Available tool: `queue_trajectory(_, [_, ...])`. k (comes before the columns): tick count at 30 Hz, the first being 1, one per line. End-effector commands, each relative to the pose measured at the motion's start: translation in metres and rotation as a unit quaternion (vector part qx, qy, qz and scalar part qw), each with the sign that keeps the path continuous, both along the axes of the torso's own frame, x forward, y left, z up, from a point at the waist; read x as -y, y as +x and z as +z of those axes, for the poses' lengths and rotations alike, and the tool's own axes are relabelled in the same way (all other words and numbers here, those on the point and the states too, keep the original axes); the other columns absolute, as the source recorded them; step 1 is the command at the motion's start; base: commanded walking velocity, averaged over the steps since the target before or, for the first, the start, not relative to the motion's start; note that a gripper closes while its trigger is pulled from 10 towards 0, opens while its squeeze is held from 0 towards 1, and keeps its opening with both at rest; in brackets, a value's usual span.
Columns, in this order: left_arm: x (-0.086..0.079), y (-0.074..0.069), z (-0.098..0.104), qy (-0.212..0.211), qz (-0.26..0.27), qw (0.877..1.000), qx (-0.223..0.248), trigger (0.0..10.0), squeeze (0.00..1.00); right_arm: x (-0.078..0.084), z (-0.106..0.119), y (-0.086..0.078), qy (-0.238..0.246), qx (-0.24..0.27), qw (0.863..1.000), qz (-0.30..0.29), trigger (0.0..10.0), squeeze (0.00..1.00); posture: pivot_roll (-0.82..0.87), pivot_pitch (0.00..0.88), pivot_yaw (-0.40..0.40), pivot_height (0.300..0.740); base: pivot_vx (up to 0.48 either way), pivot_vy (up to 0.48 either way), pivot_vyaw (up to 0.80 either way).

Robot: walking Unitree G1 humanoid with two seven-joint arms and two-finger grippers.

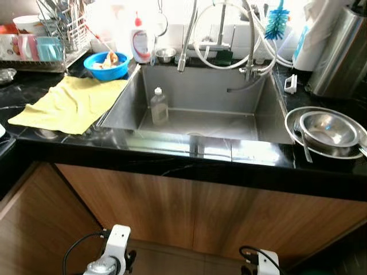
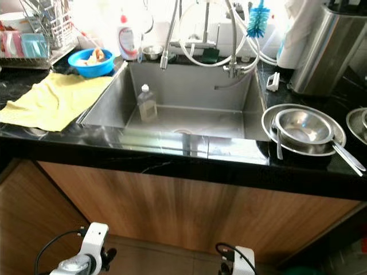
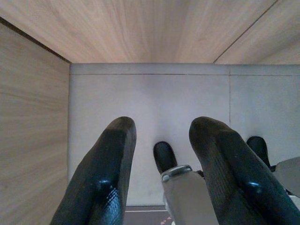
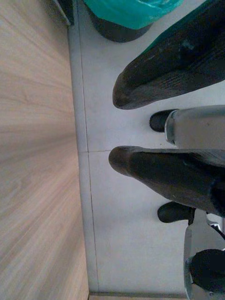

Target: Kitchen organization

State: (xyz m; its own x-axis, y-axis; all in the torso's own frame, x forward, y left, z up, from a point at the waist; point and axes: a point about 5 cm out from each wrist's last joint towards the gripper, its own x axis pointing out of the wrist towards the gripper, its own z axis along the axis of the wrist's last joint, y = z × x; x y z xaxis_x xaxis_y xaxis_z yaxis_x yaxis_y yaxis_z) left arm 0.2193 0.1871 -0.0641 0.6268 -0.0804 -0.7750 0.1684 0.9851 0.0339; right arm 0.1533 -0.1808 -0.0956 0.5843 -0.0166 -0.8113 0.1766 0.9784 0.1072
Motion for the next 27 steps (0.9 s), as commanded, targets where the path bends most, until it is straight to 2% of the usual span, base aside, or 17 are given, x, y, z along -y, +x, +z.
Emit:
queue_trajectory(1, [-0.001, -0.0036, -0.0021, 0.002, -0.002, 1.0, -0.008, 10.0, 0.0, -0.0012, -0.0009, -0.002, -0.001, -0.003, 1.0, 0.003, 10.0, 0.0, -0.09, 0.0, 0.028, 0.74, 0.0, 0.0, 0.0])
queue_trajectory(27, [-0.0023, -0.0046, -0.0024, 0.006, -0.008, 1.0, -0.008, 10.0, 0.0, -0.0011, -0.0013, -0.0028, 0.0, -0.004, 1.0, -0.006, 10.0, 0.0, -0.09, 0.0, 0.033, 0.74, 0.0, 0.0, 0.0])
